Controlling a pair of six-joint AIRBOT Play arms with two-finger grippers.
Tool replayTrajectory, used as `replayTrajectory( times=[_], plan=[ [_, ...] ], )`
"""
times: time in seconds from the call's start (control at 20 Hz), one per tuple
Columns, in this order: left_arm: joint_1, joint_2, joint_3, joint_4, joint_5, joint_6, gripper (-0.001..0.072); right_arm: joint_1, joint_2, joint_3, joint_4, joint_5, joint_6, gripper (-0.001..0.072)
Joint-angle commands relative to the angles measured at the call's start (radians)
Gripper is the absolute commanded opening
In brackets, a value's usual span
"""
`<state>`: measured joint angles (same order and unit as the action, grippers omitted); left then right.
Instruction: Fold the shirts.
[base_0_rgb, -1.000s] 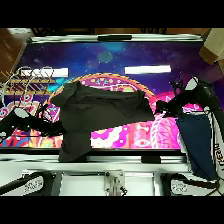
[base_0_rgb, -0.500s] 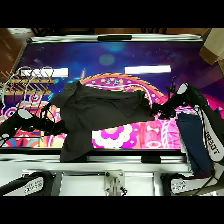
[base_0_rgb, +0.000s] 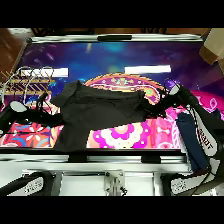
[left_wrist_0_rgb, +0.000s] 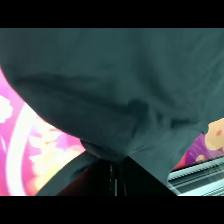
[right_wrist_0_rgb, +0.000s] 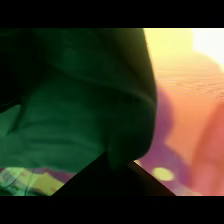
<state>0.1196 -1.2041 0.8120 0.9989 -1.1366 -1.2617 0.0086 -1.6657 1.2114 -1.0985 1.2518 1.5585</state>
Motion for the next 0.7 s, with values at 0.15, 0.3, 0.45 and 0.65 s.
replayTrajectory(
  times=[0.15, 0.3, 0.45, 0.65],
  plan=[
    [0.000, 0.199, 0.537, 0.401, -0.115, -0.058, 0.0038, 0.038, 0.287, 0.310, -0.011, 0.043, -0.029, 0.0075],
    [0.000, 0.320, 0.966, 0.459, -0.053, -0.159, 0.0039, 0.038, 0.520, 0.558, -0.046, -0.151, -0.056, 0.0075],
    [-0.002, 0.417, 1.209, 0.336, 0.038, -0.320, 0.0039, 0.039, 0.724, 0.632, -0.023, -0.303, 0.055, 0.0075],
    [-0.002, 0.526, 1.228, 0.243, 0.109, -0.322, 0.0039, 0.039, 0.900, 0.632, -0.051, -0.314, 0.054, 0.0075]
  ],
)
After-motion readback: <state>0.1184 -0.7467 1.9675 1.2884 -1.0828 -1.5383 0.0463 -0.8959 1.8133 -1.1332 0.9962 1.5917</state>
